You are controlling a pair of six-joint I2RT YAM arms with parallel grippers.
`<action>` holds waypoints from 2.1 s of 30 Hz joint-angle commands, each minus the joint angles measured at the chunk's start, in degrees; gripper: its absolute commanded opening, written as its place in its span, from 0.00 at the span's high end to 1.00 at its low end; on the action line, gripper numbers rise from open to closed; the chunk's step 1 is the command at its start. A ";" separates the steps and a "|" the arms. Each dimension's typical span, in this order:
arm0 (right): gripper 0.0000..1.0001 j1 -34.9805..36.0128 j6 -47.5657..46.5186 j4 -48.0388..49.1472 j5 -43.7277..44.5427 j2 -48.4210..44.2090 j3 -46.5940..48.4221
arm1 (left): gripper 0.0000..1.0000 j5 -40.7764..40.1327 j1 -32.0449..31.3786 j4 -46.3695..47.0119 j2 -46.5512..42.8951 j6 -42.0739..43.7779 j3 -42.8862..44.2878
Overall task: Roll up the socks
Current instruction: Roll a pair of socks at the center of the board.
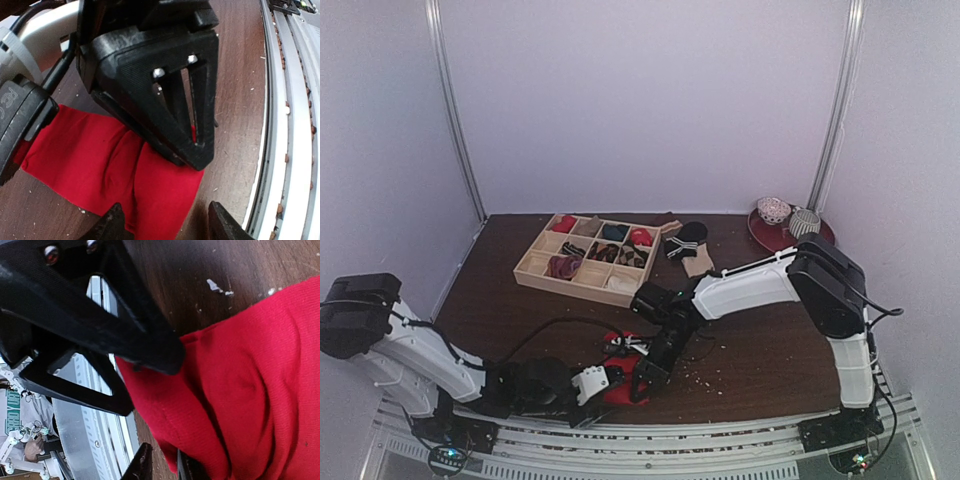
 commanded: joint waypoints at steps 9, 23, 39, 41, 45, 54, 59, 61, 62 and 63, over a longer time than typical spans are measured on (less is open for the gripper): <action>0.79 -0.19 -0.92 -3.66 6.97 0.06 -5.45 | 1.00 -1.18 0.05 4.91 7.56 -3.64 2.80; 0.00 0.16 12.13 12.04 36.58 -37.45 -18.57 | 1.00 10.13 5.02 1.25 7.47 -14.69 -0.13; 0.09 0.42 14.97 37.13 81.82 -72.11 -47.45 | 1.00 14.69 6.59 1.87 9.30 -13.96 2.01; 0.09 0.60 13.81 37.07 78.39 -71.87 -49.18 | 1.00 15.75 6.89 2.00 9.28 -14.57 1.90; 0.11 1.33 13.77 38.42 73.37 -65.71 -50.85 | 1.00 16.93 7.18 2.29 8.88 -15.58 1.57; 0.24 21.21 -5.33 63.08 63.97 -44.86 -54.01 | 1.00 19.46 8.11 1.98 8.70 -16.29 1.80; 0.24 25.65 -13.21 71.13 62.12 -32.54 -51.31 | 1.00 20.66 8.67 2.20 9.15 -16.94 0.91; 0.23 25.69 -15.23 73.10 61.86 -29.86 -50.30 | 1.00 21.27 8.76 2.09 9.28 -16.89 0.79; 0.23 25.67 -16.36 73.37 61.85 -28.74 -49.61 | 1.00 21.53 8.76 2.15 9.27 -16.88 0.73; 0.23 25.54 -17.38 72.96 61.63 -27.81 -48.64 | 1.00 21.88 8.83 2.24 9.27 -16.86 0.71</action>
